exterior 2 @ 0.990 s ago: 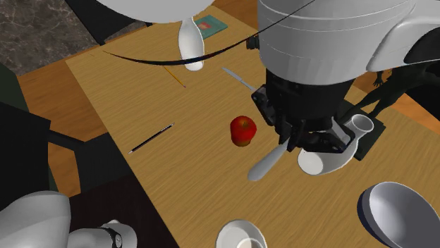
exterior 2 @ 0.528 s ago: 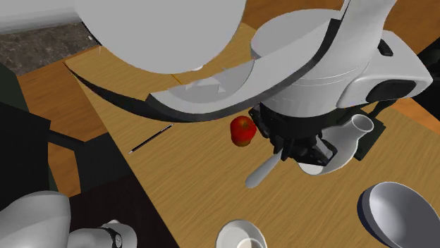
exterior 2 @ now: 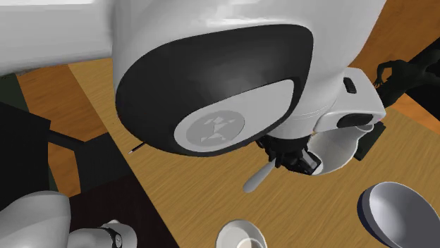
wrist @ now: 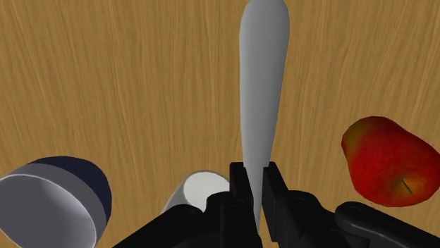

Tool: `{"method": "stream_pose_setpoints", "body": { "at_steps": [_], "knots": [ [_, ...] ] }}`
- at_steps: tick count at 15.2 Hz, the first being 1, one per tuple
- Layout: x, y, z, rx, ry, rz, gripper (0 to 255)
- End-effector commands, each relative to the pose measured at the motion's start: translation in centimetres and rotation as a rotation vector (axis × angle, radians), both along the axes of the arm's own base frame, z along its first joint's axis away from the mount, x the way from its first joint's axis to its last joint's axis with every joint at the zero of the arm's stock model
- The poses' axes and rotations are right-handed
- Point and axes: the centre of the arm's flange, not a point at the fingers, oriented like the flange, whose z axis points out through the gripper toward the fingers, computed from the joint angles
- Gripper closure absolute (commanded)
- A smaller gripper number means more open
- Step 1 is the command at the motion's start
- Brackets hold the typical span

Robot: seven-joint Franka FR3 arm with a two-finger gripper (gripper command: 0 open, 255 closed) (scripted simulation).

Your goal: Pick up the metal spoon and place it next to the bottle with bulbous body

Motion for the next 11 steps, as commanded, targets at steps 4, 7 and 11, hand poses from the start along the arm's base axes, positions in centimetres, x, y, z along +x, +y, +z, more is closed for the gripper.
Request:
{"method": "stream_pose_setpoints", "body": {
  "at_steps": [4, 7, 11],
  "knots": [
    [-0.1, 0.0, -2.6, 0.0, -0.001, 0.0, 255],
    [-0.1, 0.0, -4.2, 0.0, -0.001, 0.0, 255],
    [-0.1, 0.0, -6.3, 0.0, -0.001, 0.0, 255]
  ]
}}
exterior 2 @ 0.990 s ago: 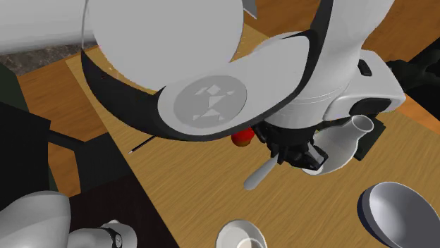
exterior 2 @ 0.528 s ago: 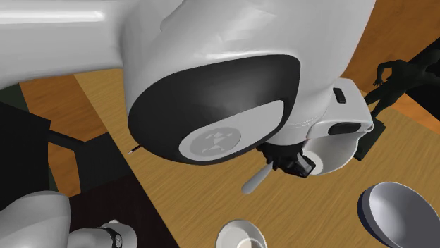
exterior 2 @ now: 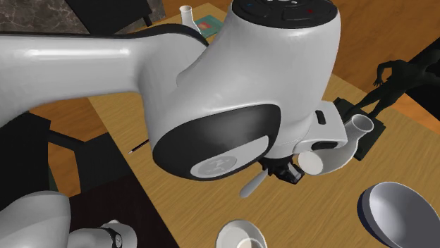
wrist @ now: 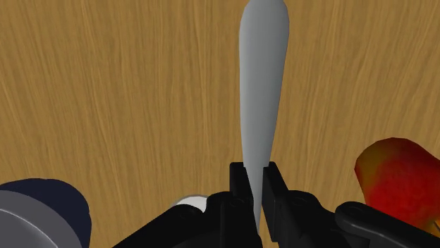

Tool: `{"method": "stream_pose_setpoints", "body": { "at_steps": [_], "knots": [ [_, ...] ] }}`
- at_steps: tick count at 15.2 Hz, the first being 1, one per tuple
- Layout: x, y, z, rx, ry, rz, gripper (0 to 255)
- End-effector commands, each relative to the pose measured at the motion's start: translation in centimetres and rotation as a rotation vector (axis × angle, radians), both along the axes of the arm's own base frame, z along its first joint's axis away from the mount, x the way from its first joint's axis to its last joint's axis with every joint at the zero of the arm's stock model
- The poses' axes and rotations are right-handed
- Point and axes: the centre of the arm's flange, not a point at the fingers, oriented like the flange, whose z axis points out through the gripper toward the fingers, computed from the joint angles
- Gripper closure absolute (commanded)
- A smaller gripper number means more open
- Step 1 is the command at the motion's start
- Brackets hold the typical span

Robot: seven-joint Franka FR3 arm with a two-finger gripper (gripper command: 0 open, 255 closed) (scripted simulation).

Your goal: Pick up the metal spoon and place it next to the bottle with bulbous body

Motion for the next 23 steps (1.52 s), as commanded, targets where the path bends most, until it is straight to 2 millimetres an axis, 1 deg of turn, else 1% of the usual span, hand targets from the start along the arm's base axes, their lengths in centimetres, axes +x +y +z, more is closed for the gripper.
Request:
{"method": "stream_pose_setpoints", "body": {
  "at_steps": [1, 23],
  "knots": [
    [0.0, 0.0, -1.1, 0.0, -0.001, 0.0, 255],
    [0.0, 0.0, -12.7, 0.0, -0.001, 0.0, 255]
  ]
}}
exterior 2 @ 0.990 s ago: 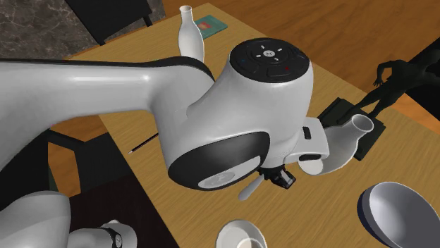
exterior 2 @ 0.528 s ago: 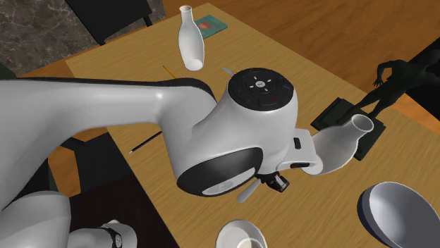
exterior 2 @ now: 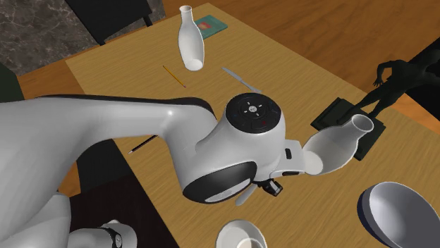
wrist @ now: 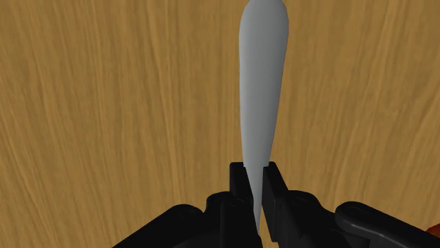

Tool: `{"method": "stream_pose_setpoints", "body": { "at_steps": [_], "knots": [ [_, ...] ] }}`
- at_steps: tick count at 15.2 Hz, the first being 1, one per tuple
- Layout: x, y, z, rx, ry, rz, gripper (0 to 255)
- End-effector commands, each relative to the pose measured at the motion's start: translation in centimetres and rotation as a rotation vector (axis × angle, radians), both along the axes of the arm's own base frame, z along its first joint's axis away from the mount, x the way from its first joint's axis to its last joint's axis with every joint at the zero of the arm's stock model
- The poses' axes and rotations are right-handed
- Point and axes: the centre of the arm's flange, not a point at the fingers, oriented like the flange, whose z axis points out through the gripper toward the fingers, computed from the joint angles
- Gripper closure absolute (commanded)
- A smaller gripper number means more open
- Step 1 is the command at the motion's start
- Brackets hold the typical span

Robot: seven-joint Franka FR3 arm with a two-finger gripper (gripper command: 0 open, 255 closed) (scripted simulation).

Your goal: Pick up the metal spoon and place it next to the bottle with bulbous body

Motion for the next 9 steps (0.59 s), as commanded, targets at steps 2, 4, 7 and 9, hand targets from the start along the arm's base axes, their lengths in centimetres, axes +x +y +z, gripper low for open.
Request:
{"method": "stream_pose_setpoints", "body": {
  "at_steps": [2, 4, 7, 9],
  "knots": [
    [0.1, 0.0, -1.7, 0.0, -0.001, 0.0, 255],
    [0.1, 0.0, -2.7, 0.0, -0.001, 0.0, 255],
    [0.1, 0.0, -2.9, 0.0, -0.001, 0.0, 255],
    [0.1, 0.0, -2.9, 0.0, -0.001, 0.0, 255]
  ]
}}
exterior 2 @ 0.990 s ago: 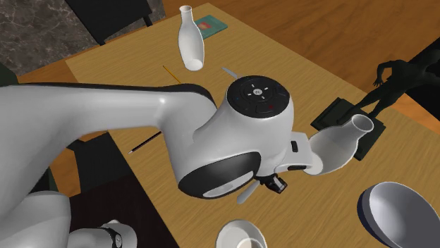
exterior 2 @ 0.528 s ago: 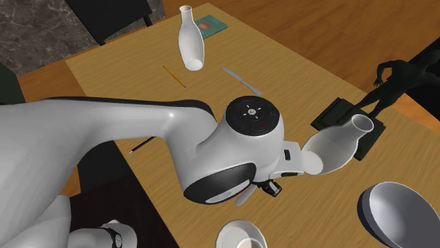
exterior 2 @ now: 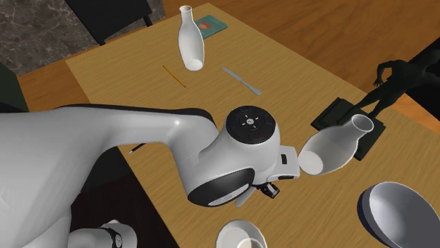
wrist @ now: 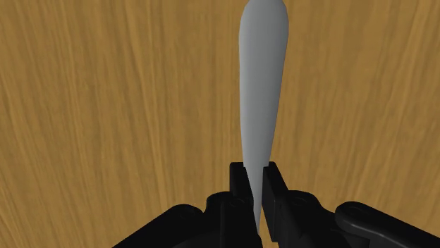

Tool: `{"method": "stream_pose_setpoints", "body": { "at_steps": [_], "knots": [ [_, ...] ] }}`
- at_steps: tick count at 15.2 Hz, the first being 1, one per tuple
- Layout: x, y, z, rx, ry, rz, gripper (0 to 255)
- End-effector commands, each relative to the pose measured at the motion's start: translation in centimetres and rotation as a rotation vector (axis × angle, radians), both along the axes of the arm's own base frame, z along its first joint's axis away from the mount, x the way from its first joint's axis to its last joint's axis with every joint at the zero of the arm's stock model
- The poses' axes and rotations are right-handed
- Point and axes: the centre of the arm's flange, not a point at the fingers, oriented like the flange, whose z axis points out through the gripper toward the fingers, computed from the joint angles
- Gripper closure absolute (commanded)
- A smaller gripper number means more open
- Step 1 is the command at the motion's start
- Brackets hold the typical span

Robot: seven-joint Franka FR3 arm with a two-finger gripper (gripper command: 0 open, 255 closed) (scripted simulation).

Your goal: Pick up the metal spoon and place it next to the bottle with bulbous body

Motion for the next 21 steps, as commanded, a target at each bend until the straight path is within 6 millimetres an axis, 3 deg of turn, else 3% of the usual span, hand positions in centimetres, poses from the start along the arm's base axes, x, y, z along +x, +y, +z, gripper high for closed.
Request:
{"method": "stream_pose_setpoints", "body": {
  "at_steps": [1, 3, 4, 9, 13, 21],
  "knots": [
    [0.0, 0.0, 0.0, 0.0, 0.0, 0.0, 255],
    [0.0, 0.0, 0.0, 0.0, 0.0, 0.0, 255],
    [0.0, 0.0, 0.0, 0.0, 0.0, 0.0, 0],
    [0.0, 0.0, 0.0, 0.0, 0.0, 0.0, 0],
    [-0.9, 0.5, 4.9, 0.0, 0.0, 0.0, 0],
    [-0.9, 0.5, 4.9, 0.0, 0.0, 0.0, 0]
  ]
}}
